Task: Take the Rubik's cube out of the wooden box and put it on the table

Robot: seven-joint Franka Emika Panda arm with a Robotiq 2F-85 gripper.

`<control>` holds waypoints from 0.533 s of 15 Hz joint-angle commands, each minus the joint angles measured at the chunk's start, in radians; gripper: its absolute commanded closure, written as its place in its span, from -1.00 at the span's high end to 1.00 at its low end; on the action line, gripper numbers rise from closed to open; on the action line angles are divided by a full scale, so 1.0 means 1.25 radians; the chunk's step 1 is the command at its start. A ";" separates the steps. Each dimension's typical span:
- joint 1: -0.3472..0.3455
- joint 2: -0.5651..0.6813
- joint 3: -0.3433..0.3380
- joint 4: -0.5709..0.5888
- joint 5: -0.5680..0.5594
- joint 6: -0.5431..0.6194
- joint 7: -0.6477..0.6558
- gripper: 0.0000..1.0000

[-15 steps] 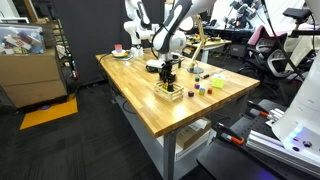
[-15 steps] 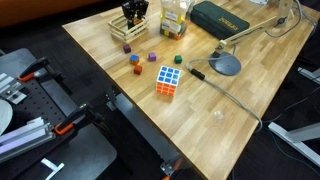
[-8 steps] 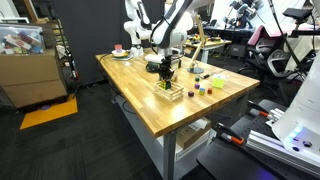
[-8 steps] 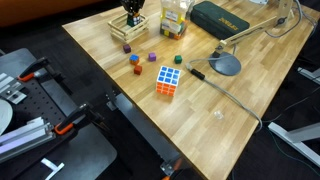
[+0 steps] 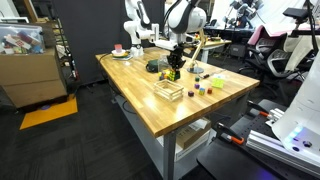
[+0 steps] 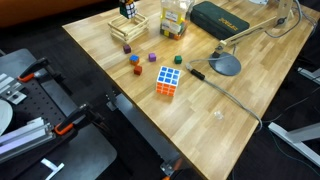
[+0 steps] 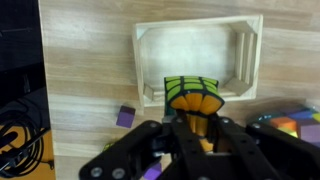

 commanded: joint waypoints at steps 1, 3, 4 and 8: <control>-0.021 -0.072 -0.031 -0.092 -0.043 0.083 0.073 -0.89; -0.042 -0.078 -0.052 -0.105 -0.069 0.104 0.104 -0.89; -0.051 -0.070 -0.059 -0.101 -0.076 0.110 0.119 -0.89; -0.079 -0.018 -0.067 -0.074 -0.068 0.110 0.142 -0.61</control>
